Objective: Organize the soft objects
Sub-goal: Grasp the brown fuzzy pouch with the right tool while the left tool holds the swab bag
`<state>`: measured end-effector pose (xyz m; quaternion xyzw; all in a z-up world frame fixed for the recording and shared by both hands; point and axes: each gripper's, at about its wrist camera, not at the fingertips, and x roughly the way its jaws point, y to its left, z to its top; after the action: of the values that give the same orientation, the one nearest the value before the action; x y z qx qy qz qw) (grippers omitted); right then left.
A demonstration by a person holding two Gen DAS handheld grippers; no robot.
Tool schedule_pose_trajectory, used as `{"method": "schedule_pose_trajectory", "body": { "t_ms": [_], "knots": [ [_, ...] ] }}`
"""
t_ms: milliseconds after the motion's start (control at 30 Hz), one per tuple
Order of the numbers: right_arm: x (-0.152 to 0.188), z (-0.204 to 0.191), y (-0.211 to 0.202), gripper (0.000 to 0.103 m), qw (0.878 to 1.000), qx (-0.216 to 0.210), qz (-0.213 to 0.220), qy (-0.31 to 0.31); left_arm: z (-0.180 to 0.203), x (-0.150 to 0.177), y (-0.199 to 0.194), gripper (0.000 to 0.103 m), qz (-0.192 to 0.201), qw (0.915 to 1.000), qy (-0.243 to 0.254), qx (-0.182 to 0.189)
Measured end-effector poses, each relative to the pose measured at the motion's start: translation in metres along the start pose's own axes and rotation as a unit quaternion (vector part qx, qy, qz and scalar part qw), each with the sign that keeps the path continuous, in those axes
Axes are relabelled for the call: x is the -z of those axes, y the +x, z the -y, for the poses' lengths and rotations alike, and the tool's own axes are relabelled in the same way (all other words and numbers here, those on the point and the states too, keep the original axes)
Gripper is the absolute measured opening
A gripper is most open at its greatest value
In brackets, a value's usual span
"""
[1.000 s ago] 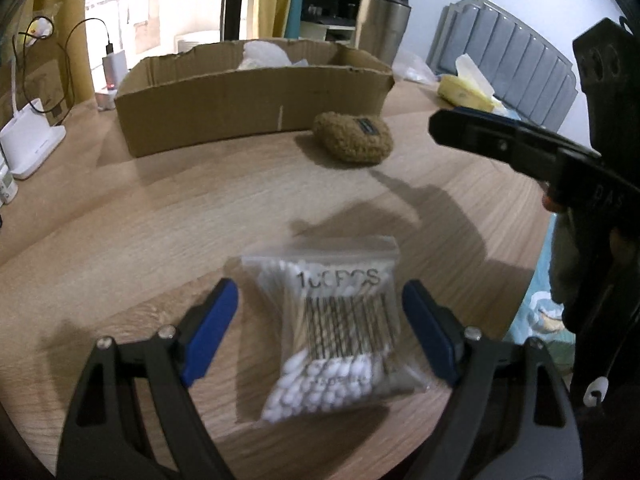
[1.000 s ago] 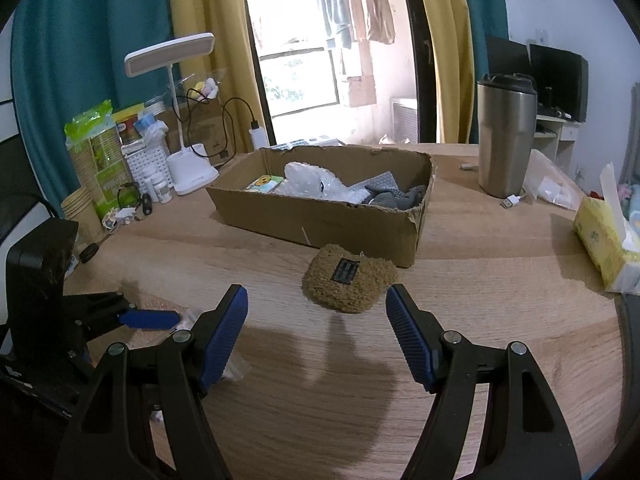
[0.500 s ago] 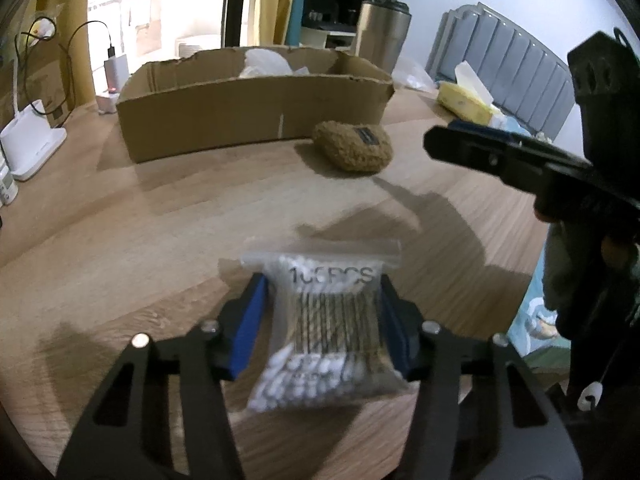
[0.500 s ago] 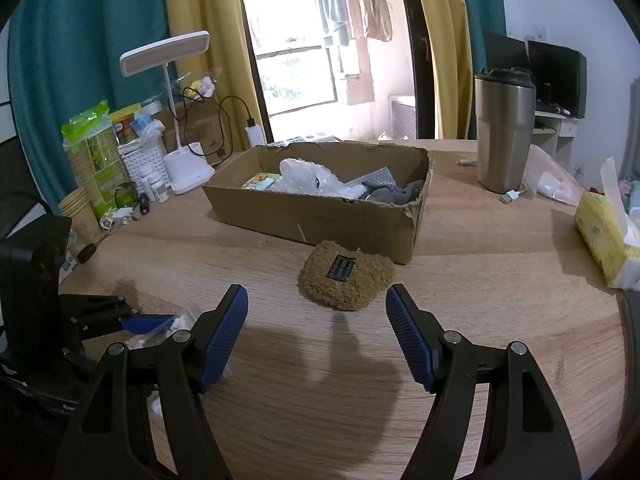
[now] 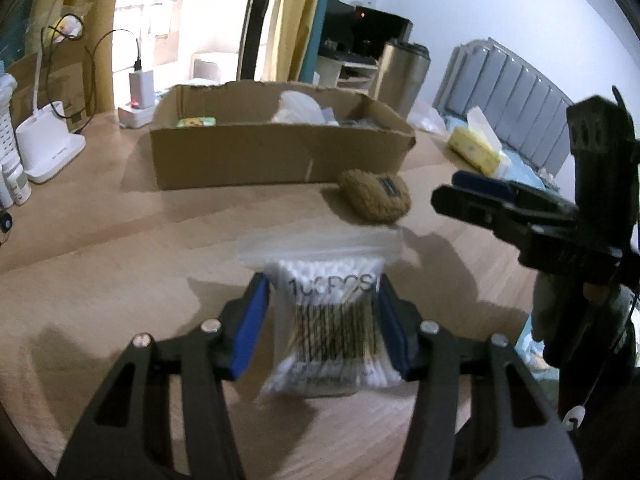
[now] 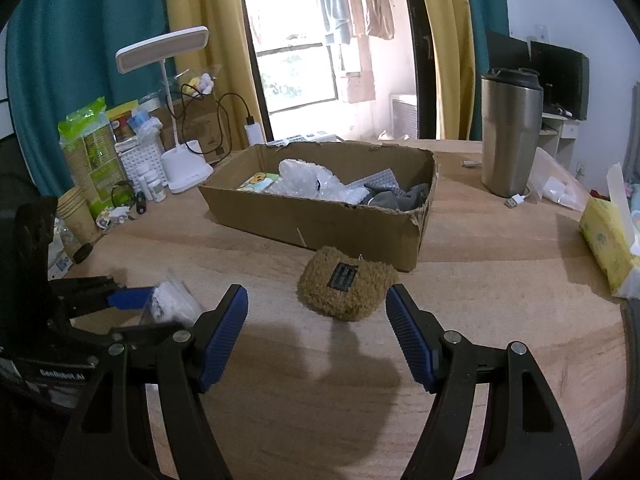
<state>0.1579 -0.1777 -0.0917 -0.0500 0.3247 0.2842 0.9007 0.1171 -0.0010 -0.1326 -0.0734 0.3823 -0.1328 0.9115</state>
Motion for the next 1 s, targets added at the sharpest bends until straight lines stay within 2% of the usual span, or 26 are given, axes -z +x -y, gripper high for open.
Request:
{"method": "schedule_pose_trajectory", "body": {
  "t_ms": [333, 667, 800, 867, 900, 1000],
  "knots": [
    [-0.015, 0.005, 0.016, 0.075, 1.000, 0.010, -0.007, -0.005, -0.020, -0.007, -0.012, 0.054, 0.038, 0.9991, -0.016, 0.009],
    [-0.023, 0.005, 0.057, 0.075, 0.999, 0.025, -0.048, -0.008, -0.047, -0.013, -0.014, 0.054, 0.065, 0.9966, -0.050, 0.014],
    [-0.024, 0.006, 0.071, 0.075, 0.997, 0.048, -0.064, -0.008, -0.054, -0.011, -0.014, 0.054, 0.065, 0.9959, -0.059, 0.019],
    [-0.023, 0.008, 0.079, 0.080, 0.996, 0.055, -0.075, -0.005, -0.056, -0.010, -0.015, 0.054, 0.066, 0.9956, -0.062, 0.022],
    [-0.022, 0.008, 0.082, 0.086, 0.995, 0.059, -0.082, -0.004, -0.056, -0.009, -0.015, 0.054, 0.067, 0.9954, -0.064, 0.024],
    [-0.022, 0.010, 0.088, 0.087, 0.994, 0.055, -0.090, 0.003, -0.058, -0.009, -0.016, 0.054, 0.068, 0.9951, -0.067, 0.026]
  ]
}}
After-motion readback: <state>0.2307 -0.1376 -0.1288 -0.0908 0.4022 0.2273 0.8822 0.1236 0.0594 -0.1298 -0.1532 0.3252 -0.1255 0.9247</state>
